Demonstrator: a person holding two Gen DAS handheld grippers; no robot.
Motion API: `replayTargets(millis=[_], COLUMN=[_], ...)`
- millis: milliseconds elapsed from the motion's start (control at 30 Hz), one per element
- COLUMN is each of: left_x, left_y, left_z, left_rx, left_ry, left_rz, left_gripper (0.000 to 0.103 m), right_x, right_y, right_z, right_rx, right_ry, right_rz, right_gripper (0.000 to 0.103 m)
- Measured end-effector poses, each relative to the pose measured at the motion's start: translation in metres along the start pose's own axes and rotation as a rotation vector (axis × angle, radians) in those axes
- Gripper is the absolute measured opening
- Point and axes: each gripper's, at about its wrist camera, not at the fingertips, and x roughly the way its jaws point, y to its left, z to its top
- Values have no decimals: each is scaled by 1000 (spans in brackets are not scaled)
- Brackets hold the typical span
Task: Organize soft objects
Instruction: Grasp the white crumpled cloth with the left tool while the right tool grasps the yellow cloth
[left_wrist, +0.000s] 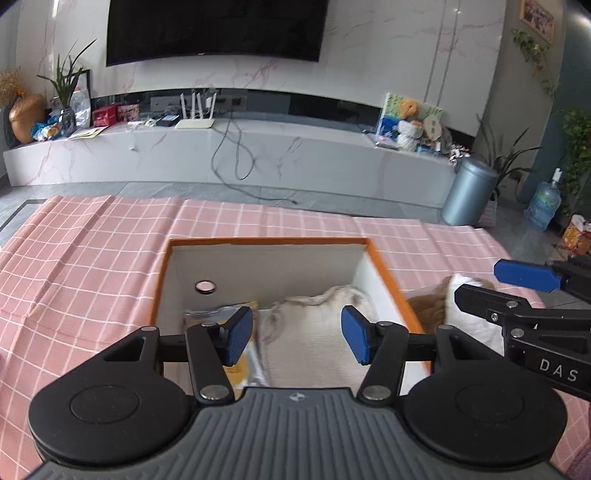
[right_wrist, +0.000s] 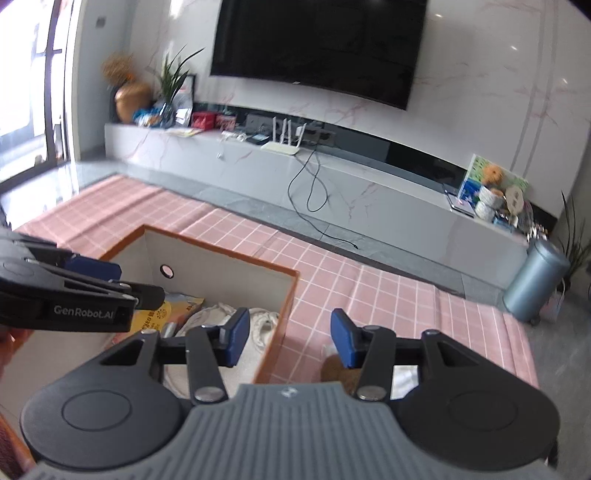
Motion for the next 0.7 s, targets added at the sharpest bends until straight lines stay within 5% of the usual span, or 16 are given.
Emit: replayTargets(millis=[300,700], left_x=[-28,-12], left_y=[-58,-124], left_z=[-25,-63], left_rx=[44,169], left_ry=[-13,120], left_rz=[-193,-271], left_gripper=[65,56], right_x=[-55,-50], right_y=[-60,-103], right_z=[-58,-143], right_rx=[205,360], right_ry=[9,194], right_rz=[-61,-90], right_gripper=[50,50])
